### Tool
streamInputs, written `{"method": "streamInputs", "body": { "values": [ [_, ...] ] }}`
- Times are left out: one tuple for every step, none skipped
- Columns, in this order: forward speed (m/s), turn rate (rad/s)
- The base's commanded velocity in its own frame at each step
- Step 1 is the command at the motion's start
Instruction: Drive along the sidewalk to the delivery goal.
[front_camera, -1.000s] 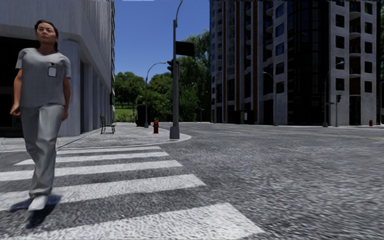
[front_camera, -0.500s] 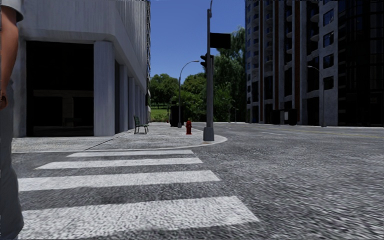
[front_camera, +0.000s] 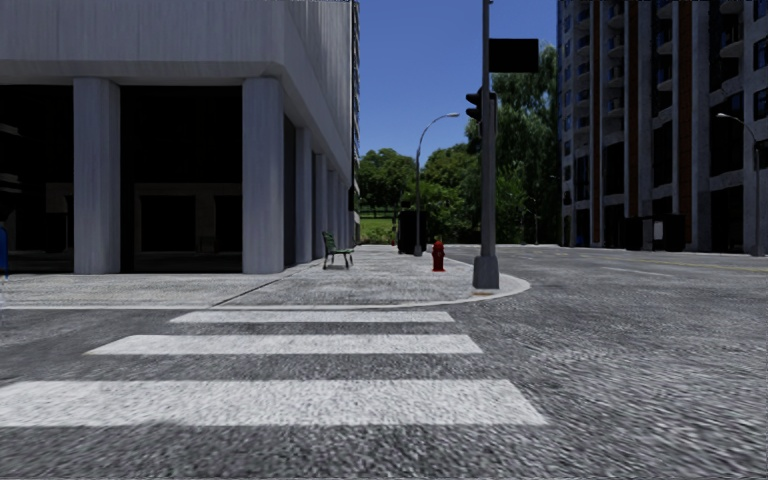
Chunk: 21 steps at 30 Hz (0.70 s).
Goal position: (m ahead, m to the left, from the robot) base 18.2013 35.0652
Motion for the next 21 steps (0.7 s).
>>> {"method": "streamInputs", "body": {
  "values": [
    [1.54,0.4],
    [1.54,0.4],
    [1.54,0.4],
    [1.54,0.4],
    [1.54,0.4],
    [1.54,0.4],
    [1.54,0.4],
    [1.54,0.33],
    [1.54,0.0],
    [1.54,0.0],
    [1.54,0.0],
    [1.54,0.0],
    [1.54,0.0],
    [1.54,0.0],
    [1.54,0.0],
    [1.54,0.0],
    [1.54,0.0],
    [1.54,0.0],
    [1.54,0.0],
    [1.54,0.0],
    [2.0,0.0]
  ]
}}
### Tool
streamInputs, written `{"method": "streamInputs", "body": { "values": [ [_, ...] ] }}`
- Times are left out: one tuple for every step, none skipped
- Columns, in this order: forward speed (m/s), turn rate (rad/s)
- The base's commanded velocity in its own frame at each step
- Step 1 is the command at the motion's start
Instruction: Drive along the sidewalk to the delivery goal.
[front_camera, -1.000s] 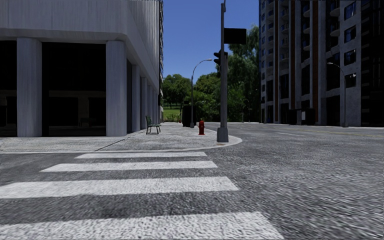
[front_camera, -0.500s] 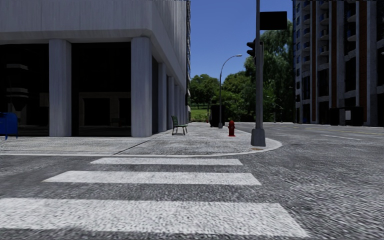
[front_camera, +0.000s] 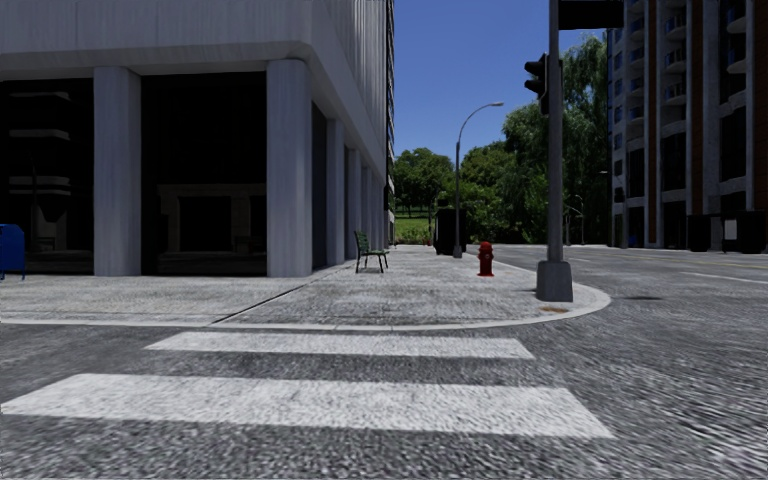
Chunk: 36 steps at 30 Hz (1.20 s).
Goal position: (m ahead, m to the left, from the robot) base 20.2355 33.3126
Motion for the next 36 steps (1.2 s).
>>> {"method": "streamInputs", "body": {
  "values": [
    [2.0,0.0],
    [2.0,0.0],
    [2.0,0.0],
    [2.0,0.0],
    [2.0,0.0],
    [2.0,0.0],
    [2.0,0.0],
    [2.0,0.0],
    [2.0,0.0],
    [2.0,0.0],
    [2.0,0.0],
    [2.0,0.0],
    [2.0,0.0],
    [2.0,0.0],
    [2.0,0.0],
    [2.0,0.0],
    [2.0,0.0],
    [2.0,0.0],
    [2.0,0.0],
    [2.0,0.0],
    [2.0,0.0],
    [2.0,0.0],
    [2.0,0.0],
    [2.0,0.0],
    [2.0,0.0],
    [2.0,0.0],
    [2.0,0.0],
    [2.0,0.0],
    [2.0,0.0],
    [2.0,0.07],
    [1.98,0.12],
    [1.98,0.12],
    [1.93,0.16],
    [1.91,0.2],
    [1.9,0.25],
    [1.86,0.3]
  ]
}}
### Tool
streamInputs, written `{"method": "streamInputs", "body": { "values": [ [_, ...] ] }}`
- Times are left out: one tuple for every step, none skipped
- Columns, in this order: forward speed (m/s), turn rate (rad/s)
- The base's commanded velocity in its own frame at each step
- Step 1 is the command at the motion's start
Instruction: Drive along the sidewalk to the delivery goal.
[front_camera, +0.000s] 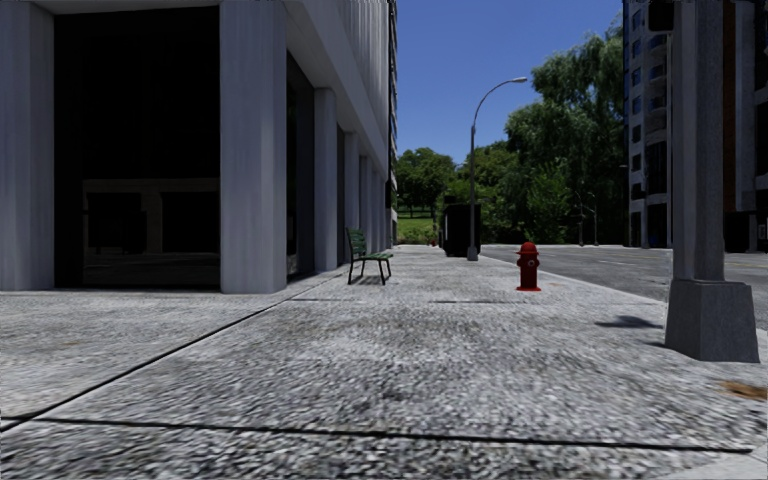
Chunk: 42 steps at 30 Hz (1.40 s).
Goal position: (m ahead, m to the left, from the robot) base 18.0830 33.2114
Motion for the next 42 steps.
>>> {"method": "streamInputs", "body": {
  "values": [
    [1.86,0.3],
    [1.8,0.35],
    [1.69,0.37],
    [1.65,0.37],
    [1.65,0.37],
    [1.64,0.38],
    [1.63,0.41],
    [1.63,0.46],
    [1.63,0.48],
    [1.63,0.48],
    [1.63,0.49],
    [1.63,0.49],
    [1.63,0.49],
    [1.63,0.49],
    [1.63,0.49],
    [1.63,0.49],
    [1.63,0.49],
    [1.63,0.49],
    [1.63,0.49],
    [1.63,0.49],
    [1.63,0.49],
    [1.63,0.49],
    [1.63,0.49],
    [1.63,0.49],
    [1.63,0.49],
    [1.63,0.49],
    [1.63,0.49],
    [1.63,0.49],
    [1.63,0.5],
    [1.63,0.5],
    [1.63,0.5],
    [1.63,0.52],
    [1.63,0.55],
    [1.63,0.55],
    [1.63,0.57],
    [1.63,0.57],
    [1.63,0.57],
    [1.63,0.57],
    [1.63,0.57],
    [1.63,0.58],
    [1.63,0.58],
    [1.63,0.59]
  ]
}}
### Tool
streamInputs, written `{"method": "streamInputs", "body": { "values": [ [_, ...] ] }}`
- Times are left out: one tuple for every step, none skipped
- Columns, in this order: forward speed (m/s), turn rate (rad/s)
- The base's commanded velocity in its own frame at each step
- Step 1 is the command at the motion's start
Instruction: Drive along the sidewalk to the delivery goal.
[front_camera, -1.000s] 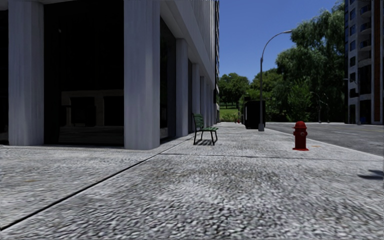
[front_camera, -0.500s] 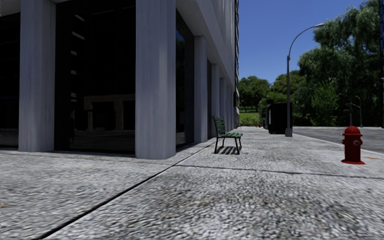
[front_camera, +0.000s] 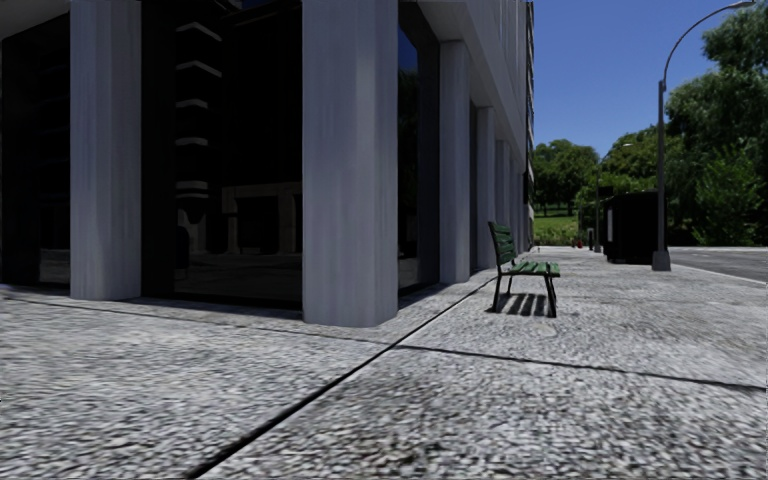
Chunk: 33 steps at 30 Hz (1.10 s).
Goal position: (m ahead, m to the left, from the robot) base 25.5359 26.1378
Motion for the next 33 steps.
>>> {"method": "streamInputs", "body": {
  "values": [
    [1.63,0.59],
    [1.61,0.61],
    [1.56,0.65],
    [1.53,0.67],
    [1.51,0.67],
    [1.51,0.67],
    [1.51,0.68],
    [1.51,0.68],
    [1.5,0.68],
    [1.5,0.68],
    [1.5,0.68],
    [1.49,0.68],
    [1.48,0.68],
    [1.47,0.68],
    [1.46,0.69],
    [1.46,0.69],
    [1.45,0.69],
    [1.45,0.69],
    [1.45,0.69],
    [1.45,0.69],
    [1.45,0.69],
    [1.45,0.69],
    [1.45,0.69],
    [1.45,0.69],
    [1.45,0.69],
    [1.45,0.69],
    [1.45,0.69],
    [1.45,0.69],
    [1.45,0.69],
    [1.45,0.7],
    [1.45,0.7],
    [1.45,0.75],
    [1.45,0.76]
  ]
}}
